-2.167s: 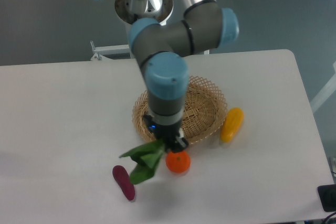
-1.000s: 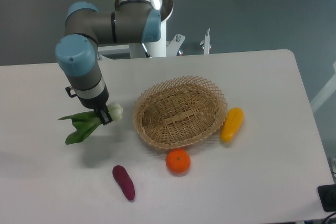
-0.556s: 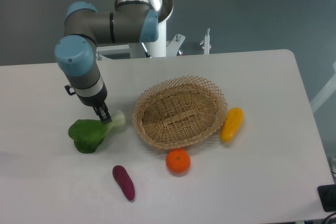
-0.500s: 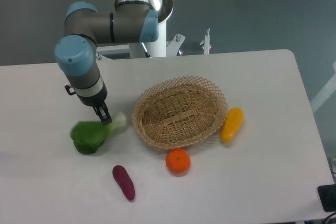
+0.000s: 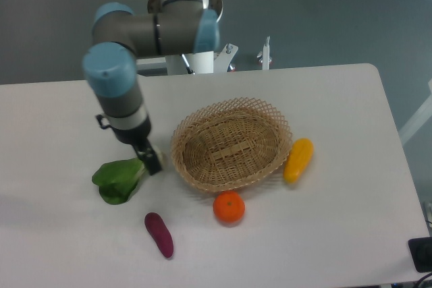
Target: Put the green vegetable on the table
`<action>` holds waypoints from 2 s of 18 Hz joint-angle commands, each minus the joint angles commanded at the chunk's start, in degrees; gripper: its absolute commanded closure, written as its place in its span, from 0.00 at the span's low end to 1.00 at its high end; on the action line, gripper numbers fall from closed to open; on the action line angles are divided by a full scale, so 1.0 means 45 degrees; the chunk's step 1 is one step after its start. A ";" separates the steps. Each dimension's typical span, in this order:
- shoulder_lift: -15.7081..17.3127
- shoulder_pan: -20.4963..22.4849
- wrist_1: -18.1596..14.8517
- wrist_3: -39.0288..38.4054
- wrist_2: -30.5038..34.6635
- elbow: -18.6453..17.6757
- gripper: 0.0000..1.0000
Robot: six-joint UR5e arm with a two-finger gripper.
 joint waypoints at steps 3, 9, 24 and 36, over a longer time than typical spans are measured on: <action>-0.0429 0.1289 -0.0020 0.0489 -0.0039 0.0801 0.00; -0.1737 0.3087 -0.0059 0.1622 -0.0059 0.2441 0.00; -0.4102 0.5648 -0.1813 0.3635 -0.0684 0.6210 0.00; -0.4396 0.6019 -0.2090 0.4826 -0.0860 0.6565 0.00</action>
